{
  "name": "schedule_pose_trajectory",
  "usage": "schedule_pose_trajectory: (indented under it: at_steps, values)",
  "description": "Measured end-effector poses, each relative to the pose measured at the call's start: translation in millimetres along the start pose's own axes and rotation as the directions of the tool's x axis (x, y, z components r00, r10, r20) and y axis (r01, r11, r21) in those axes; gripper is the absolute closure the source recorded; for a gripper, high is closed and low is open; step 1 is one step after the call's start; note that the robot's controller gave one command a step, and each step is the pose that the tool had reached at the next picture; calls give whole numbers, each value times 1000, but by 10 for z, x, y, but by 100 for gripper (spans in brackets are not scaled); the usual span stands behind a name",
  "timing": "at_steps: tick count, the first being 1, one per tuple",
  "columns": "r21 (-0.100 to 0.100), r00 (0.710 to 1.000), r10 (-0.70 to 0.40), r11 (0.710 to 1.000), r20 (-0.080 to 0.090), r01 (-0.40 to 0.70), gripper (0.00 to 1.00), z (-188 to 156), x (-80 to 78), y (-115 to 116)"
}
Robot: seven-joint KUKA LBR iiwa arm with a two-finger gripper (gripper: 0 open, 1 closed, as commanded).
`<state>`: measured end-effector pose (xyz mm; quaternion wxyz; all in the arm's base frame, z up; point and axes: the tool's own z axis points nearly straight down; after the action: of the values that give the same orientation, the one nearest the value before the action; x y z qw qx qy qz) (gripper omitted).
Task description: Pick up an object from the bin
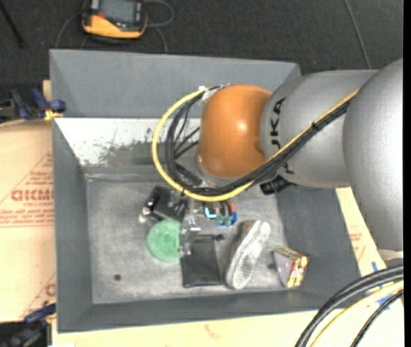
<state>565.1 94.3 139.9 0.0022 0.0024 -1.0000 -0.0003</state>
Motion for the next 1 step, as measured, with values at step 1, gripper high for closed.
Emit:
schedule_pose_trajectory:
  at_steps: [1]
  values:
    - [-1, 1000, 2, 1000, 7, -2, 0, -44, -18, -3]
